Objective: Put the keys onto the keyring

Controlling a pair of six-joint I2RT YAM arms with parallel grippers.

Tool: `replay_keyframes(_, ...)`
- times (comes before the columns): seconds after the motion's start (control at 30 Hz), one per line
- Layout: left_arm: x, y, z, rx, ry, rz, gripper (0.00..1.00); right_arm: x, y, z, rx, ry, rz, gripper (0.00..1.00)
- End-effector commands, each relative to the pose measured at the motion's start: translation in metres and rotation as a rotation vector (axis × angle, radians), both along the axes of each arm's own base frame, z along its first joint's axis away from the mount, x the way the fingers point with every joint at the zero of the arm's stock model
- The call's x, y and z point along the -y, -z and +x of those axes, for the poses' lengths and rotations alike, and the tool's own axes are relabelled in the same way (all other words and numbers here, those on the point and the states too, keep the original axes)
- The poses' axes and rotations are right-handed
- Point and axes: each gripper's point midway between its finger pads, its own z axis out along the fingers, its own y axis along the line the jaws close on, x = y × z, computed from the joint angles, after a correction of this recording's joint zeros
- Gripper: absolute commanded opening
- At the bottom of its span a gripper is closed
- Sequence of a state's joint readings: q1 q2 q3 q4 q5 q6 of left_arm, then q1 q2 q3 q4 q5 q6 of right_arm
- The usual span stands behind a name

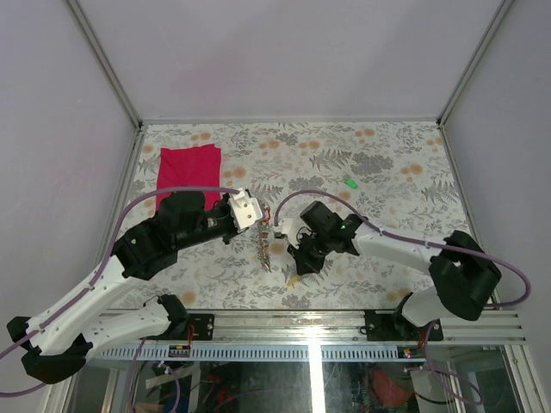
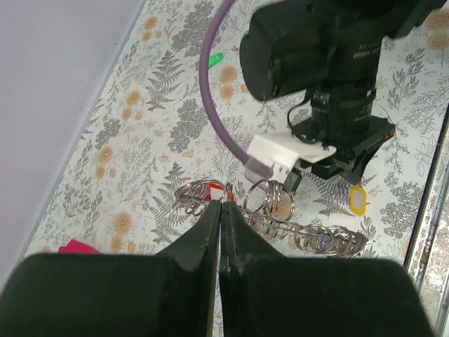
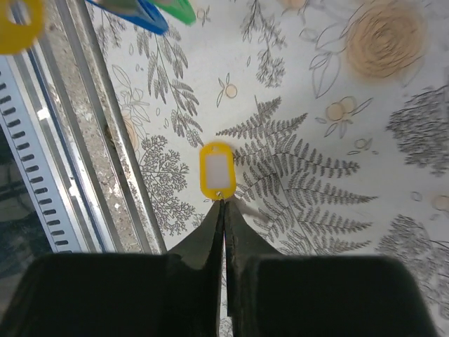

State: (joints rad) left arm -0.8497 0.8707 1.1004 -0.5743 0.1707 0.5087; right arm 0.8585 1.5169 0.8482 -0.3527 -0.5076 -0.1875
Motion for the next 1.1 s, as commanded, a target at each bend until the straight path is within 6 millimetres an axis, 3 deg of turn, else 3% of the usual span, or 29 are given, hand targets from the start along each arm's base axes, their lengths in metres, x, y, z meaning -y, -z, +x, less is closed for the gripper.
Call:
replay_keyframes(0.0, 0.003, -0.033, 0.011, 0.089, -0.035, -0.114, 0.00, -0.013, -0.056, 0.023, 0.188, 0.023, 0.136, 0.00)
replay_keyframes(0.3, 0.003, -0.040, 0.011, 0.104, -0.034, -0.153, 0.00, -0.013, -0.137, 0.043, 0.419, 0.112, 0.311, 0.00)
replay_keyframes(0.5, 0.009, -0.042, 0.009, 0.082, -0.009, -0.190, 0.00, -0.009, -0.209, 0.059, 0.586, 0.212, 0.457, 0.00)
replay_keyframes(0.77, 0.011, -0.051, 0.010, 0.075, -0.019, -0.262, 0.00, -0.016, -0.298, 0.064, 0.736, 0.230, 0.670, 0.00)
replay_keyframes(0.9, 0.014, -0.051, 0.007, 0.068, 0.010, -0.261, 0.00, -0.026, -0.324, 0.065, 0.776, 0.192, 0.741, 0.00)
replay_keyframes(1.07, 0.015, -0.048, 0.004, 0.067, 0.028, -0.254, 0.00, -0.034, -0.332, 0.065, 0.797, 0.134, 0.755, 0.00)
